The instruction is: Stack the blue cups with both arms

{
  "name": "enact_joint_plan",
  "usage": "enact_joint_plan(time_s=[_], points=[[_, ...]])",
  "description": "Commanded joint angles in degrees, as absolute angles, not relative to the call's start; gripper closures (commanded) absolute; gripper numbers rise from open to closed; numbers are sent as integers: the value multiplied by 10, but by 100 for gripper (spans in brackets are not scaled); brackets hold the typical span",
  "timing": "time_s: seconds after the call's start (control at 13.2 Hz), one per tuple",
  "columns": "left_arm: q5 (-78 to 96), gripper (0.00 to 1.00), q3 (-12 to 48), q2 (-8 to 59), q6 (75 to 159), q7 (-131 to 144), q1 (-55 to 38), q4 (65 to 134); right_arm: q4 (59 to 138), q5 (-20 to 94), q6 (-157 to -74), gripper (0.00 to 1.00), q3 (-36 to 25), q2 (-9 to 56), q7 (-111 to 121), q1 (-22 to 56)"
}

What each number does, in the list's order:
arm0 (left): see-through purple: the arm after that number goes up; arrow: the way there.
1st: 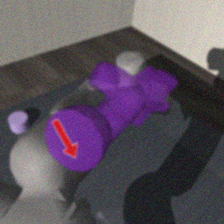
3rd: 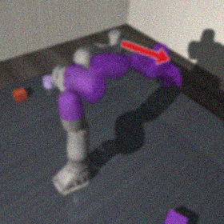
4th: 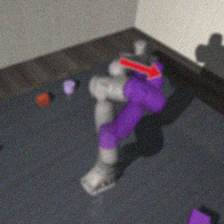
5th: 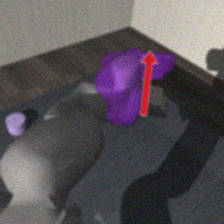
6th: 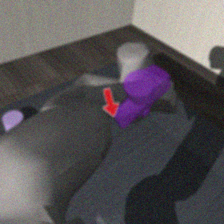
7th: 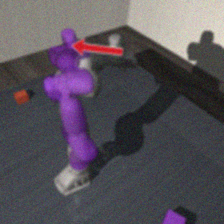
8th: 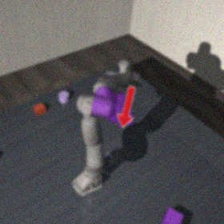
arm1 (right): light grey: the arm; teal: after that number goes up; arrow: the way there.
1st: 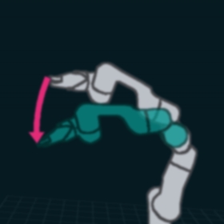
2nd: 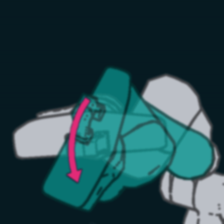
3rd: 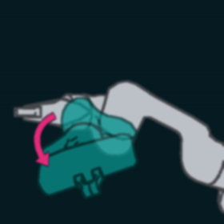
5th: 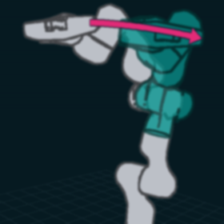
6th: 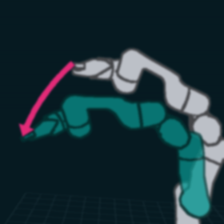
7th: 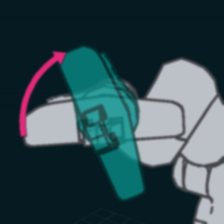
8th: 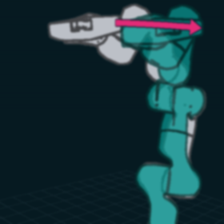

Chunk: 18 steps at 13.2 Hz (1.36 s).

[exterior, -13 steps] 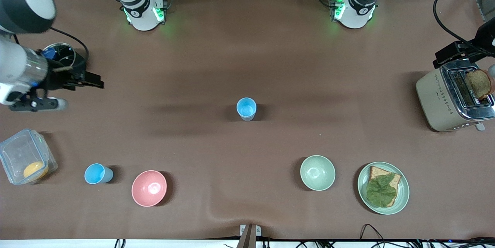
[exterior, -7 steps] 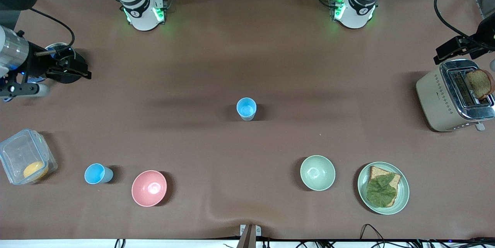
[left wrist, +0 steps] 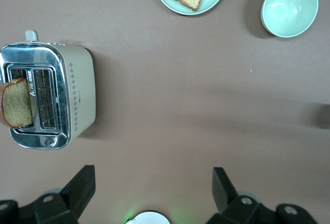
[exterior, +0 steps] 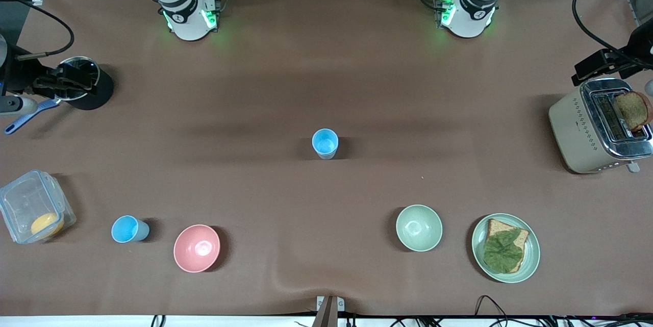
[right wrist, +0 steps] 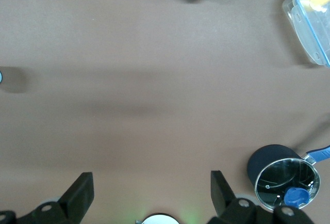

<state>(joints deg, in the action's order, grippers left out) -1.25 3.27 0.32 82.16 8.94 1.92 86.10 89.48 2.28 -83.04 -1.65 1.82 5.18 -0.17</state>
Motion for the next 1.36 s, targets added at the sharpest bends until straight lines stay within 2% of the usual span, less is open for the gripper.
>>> enact_joint_plan(time_s=[0.0, 0.91, 1.29], points=[[-4, 0, 32, 11, 817, 75, 20, 850, 908, 6, -829, 0, 1, -1, 61, -16], [-16, 0, 33, 11, 845, 70, 17, 851, 904, -4, -819, 0, 1, -1, 62, -25], [-27, 0, 44, 11, 846, 63, 16, 850, 904, 2, -875, 0, 0, -6, 61, -25]])
